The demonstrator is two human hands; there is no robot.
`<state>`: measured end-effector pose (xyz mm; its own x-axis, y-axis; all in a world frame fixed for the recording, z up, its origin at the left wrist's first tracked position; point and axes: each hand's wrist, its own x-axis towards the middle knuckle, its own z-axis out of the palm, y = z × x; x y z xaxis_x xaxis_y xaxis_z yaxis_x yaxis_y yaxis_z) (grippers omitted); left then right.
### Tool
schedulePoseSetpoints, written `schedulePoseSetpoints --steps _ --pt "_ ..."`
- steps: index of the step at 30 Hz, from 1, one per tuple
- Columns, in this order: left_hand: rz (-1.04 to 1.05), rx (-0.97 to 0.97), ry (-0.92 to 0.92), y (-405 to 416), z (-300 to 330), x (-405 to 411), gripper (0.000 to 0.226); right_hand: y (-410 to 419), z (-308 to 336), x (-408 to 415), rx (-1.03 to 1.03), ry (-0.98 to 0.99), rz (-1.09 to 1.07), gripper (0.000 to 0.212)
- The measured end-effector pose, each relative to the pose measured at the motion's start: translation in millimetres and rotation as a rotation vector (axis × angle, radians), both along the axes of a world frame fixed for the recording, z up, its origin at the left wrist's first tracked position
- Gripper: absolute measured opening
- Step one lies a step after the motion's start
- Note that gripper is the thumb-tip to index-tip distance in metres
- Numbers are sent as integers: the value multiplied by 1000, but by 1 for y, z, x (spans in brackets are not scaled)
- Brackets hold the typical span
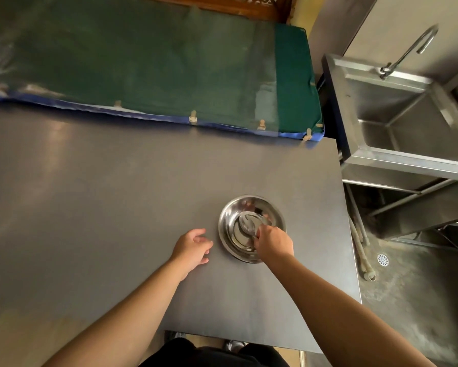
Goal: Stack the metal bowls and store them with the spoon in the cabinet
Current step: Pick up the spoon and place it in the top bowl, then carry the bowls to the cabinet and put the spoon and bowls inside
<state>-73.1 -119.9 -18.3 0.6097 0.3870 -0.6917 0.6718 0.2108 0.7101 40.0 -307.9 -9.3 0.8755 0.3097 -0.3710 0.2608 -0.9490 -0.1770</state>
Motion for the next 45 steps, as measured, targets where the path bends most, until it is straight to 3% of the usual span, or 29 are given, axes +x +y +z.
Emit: schedulePoseSetpoints --steps 9,19,23,27,33,39,45 --pt "-22 27 -4 -1 3 10 48 -1 0 2 60 18 -4 15" --pt "-59 75 -29 -4 15 47 48 -15 26 27 220 1 -134 30" --pt "-68 82 -19 -5 15 62 50 -27 26 37 254 27 -288 39" --pt "-79 81 12 -5 14 72 56 -39 20 39 308 179 -529 52" --pt "-101 43 68 -2 14 77 39 -44 17 34 518 365 -777 25" --pt "-172 -2 59 15 18 73 42 -45 32 21 625 412 -846 25" --pt "-274 -89 -55 35 47 84 29 -46 66 3 833 380 -942 21"
